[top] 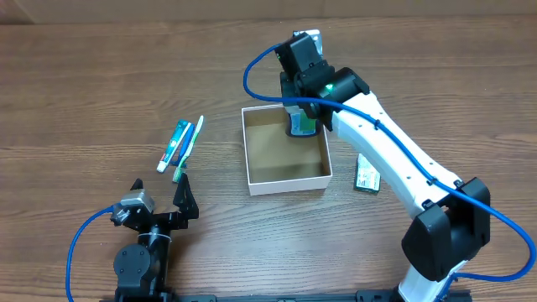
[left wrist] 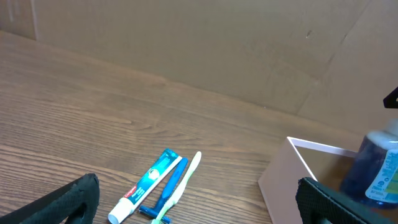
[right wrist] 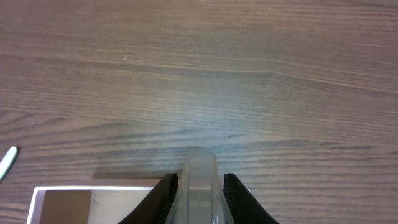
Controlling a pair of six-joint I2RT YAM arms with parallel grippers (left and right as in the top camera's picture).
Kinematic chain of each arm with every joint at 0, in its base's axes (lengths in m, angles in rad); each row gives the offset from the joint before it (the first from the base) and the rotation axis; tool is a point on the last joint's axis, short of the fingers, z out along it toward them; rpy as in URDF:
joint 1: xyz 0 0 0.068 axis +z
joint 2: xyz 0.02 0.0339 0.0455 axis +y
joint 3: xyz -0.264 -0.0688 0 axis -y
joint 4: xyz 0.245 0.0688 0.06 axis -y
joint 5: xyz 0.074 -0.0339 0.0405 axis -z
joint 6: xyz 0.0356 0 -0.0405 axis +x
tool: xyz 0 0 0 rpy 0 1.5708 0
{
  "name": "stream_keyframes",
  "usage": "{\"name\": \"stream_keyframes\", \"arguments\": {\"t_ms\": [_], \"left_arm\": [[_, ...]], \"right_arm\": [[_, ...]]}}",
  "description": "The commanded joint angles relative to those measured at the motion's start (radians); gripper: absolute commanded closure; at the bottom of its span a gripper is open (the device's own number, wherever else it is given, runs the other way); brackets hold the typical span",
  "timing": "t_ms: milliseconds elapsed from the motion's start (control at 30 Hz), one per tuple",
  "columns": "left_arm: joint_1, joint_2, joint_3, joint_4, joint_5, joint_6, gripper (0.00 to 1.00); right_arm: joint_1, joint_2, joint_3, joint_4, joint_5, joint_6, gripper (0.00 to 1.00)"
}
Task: Pack container
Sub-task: 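Lift the soap bottle with the right gripper and lower it into the box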
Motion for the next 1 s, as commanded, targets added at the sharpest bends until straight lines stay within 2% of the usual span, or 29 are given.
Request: {"name": "stream_keyframes", "arguments": {"t_ms": [0, 467, 667, 967], "left_arm": [[0.010, -0.008, -0.003, 0.003, 0.001, -0.013, 0.00], [0.010, -0.008, -0.003, 0.003, 0.001, -0.013, 0.00], [0.010, -0.008, -0.003, 0.003, 0.001, -0.013, 0.00], [0.010, -0.008, -0.003, 0.003, 0.001, -0.013, 0.00]], "right_arm": [[0.005, -0.004, 0.010, 0.034, -0.024, 0.000, 0.74], [0.008, 0.075, 0.010, 0.045, -0.027, -0.019, 0.70], [0.008, 0.075, 0.010, 0.011, -0.027, -0.019, 0.45], [0.008, 0.053, 0.011, -0.039, -0.027, -0.019, 0.37]]}}
